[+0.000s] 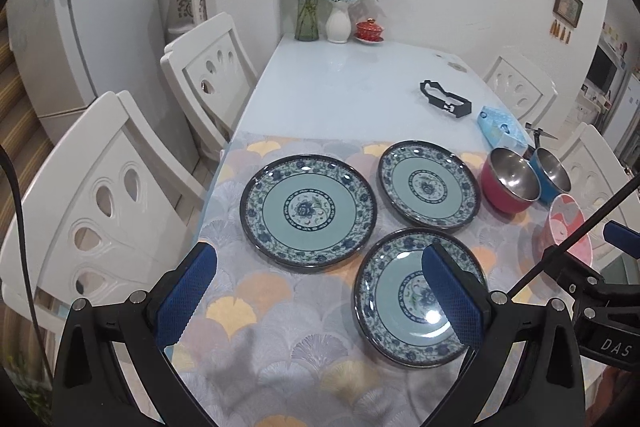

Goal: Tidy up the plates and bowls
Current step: 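Move both tools toward the nearest blue-and-white plate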

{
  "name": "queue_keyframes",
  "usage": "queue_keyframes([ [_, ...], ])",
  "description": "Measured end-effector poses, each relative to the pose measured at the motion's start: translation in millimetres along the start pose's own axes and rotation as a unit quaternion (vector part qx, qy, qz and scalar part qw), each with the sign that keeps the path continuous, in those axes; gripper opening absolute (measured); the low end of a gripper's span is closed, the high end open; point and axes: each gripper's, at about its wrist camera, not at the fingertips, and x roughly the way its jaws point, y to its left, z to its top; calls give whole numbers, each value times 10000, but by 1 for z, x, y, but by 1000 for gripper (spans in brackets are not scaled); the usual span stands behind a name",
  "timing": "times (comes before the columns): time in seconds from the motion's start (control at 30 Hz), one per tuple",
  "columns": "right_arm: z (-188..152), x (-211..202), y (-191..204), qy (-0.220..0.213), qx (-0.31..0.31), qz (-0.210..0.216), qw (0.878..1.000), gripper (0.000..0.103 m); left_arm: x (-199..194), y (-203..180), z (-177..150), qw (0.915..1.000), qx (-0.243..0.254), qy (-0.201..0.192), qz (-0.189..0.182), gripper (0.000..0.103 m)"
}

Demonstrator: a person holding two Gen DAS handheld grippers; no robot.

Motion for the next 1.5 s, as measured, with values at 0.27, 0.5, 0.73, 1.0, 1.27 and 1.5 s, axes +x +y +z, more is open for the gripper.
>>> queue_keyframes([
  [0.27,-16,-19,-9,-11,159,-56,9999,103,-13,-12,-12,9999,123,-1,-53,102],
  [0.5,-28,-22,-17,87,216,-23,9997,103,-17,-28,-25,9995,303,91,-31,102],
  [0.73,-35,-12,-28,249,201,144,9994,103,-15,-40,-25,9993,291,167,168,102],
  [1.0,-39,14,-42,559,179,299,9978,103,-6,-40,-36,9987,49,372,340,102],
  [1.27,-37,32,-51,562,-1,290,9980,103,22,-39,-44,9974,-285,606,259,102],
  [1.5,-34,60,-44,646,-114,530,9964,98,54,-42,-52,9957,-351,858,90,99],
])
